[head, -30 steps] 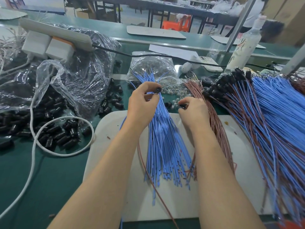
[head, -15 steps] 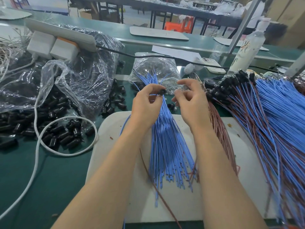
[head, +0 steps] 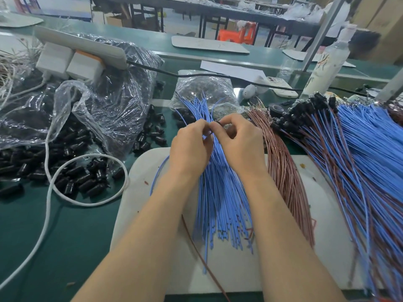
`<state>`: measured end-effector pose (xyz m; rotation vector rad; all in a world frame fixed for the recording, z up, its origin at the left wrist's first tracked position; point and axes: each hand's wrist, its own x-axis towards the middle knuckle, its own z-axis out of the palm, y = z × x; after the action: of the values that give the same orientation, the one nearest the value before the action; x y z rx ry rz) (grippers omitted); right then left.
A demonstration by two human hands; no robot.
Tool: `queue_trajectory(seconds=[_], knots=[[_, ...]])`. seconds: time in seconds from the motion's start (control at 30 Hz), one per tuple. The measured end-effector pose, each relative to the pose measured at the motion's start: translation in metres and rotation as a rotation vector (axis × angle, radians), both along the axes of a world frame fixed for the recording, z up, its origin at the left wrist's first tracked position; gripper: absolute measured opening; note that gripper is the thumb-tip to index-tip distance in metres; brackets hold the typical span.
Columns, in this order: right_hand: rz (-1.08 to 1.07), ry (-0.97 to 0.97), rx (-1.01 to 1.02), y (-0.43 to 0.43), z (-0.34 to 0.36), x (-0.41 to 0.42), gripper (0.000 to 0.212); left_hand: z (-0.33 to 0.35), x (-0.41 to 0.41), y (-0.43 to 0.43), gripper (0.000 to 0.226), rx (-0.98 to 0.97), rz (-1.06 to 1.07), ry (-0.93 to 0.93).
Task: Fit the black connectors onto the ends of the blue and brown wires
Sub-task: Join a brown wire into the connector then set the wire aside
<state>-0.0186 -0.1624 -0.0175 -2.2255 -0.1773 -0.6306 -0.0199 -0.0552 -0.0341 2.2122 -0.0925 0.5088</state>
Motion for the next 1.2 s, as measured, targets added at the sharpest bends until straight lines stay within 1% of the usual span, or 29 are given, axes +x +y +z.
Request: queue_trajectory(seconds=[0.1,0.23,0.37,0.47,0.53,0.6,0.77,0.93,0.97,1.1,1.2], knots=[[0.028,0.022,-0.006,0.001,0.001,-0.001,0.023,0.001,0.000,0.000,0.012,-0.001,0.004,0.017],[0.089,0.112,0.032,-0.003,0.005,-0.003,0.024,-0.001,0.004,0.003,0.009,-0.078,-0.048,0.052],[0.115,0.145,0.167,-0.005,0.009,-0.003,0.011,0.000,0.004,0.003,0.009,-0.154,-0.056,0.030],[0.124,0.130,0.291,-0.009,0.011,-0.002,0.013,0.001,0.003,0.001,0.008,-0.196,-0.058,-0.023],[0.152,0.115,0.374,-0.010,0.013,-0.004,0.017,0.000,0.003,0.001,0.007,-0.196,-0.057,-0.067],[0.190,0.115,0.433,-0.011,0.015,-0.005,0.017,0.000,0.003,0.001,0.007,-0.184,-0.048,-0.110],[0.234,0.128,0.407,-0.013,0.019,-0.007,0.011,0.000,0.004,0.003,0.007,-0.162,-0.036,-0.171],[0.339,0.137,0.475,-0.011,0.024,-0.010,0.004,-0.001,0.005,0.005,0.009,-0.166,0.001,-0.155],[0.356,0.140,0.464,-0.010,0.025,-0.011,0.001,-0.001,0.005,0.005,0.009,-0.160,0.007,-0.159],[0.338,0.111,0.358,-0.008,0.025,-0.011,0.003,-0.001,0.005,0.005,0.011,-0.131,0.017,-0.191],[0.313,0.089,0.329,-0.008,0.024,-0.010,0.005,-0.001,0.005,0.006,0.012,-0.100,0.008,-0.210]])
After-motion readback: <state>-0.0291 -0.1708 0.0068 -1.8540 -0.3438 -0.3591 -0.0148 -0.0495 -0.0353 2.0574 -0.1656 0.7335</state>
